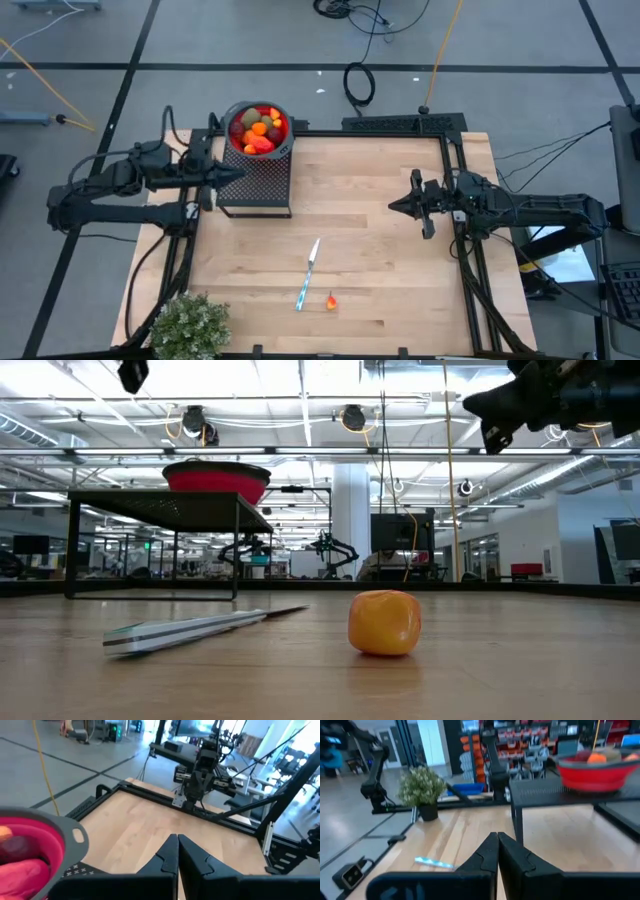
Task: Pick & Place Fruit
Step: Put the orange pear into the red strainer bowl on the shelf
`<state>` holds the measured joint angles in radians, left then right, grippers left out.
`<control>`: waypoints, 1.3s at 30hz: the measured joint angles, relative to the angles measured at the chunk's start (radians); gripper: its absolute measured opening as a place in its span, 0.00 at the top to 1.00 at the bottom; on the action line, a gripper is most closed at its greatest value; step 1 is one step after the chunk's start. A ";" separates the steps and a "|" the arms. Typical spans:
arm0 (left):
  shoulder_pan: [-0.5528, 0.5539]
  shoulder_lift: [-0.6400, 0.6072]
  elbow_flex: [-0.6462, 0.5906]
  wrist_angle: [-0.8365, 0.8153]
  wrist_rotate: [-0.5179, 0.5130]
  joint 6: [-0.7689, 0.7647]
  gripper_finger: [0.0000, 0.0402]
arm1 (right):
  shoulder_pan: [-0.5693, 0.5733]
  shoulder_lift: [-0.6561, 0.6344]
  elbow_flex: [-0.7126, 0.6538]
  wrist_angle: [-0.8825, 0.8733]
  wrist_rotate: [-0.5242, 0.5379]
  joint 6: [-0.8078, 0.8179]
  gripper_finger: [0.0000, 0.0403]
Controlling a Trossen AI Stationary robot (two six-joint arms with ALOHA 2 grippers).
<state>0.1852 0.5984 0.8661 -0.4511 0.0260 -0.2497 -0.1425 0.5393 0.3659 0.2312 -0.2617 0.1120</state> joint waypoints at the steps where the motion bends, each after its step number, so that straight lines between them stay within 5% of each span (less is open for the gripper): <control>1: 0.000 -0.020 -0.013 0.004 -0.001 0.001 0.99 | 0.000 0.014 0.000 0.027 0.000 0.000 1.00; 7: 0.000 -0.142 -0.073 0.009 0.000 0.030 0.99 | 0.010 0.111 0.008 0.144 0.044 0.002 1.00; 22: 0.000 -0.381 -0.181 -0.046 0.000 0.036 0.99 | 0.133 0.354 0.228 0.108 0.110 -0.075 1.00; 39: 0.000 -0.577 -0.291 -0.089 0.010 0.035 1.00 | 0.285 0.630 0.607 -0.172 0.201 -0.186 1.00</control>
<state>0.1852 0.0217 0.5754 -0.5405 0.0358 -0.2145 0.1424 1.1696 0.9729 0.0596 -0.0603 -0.0735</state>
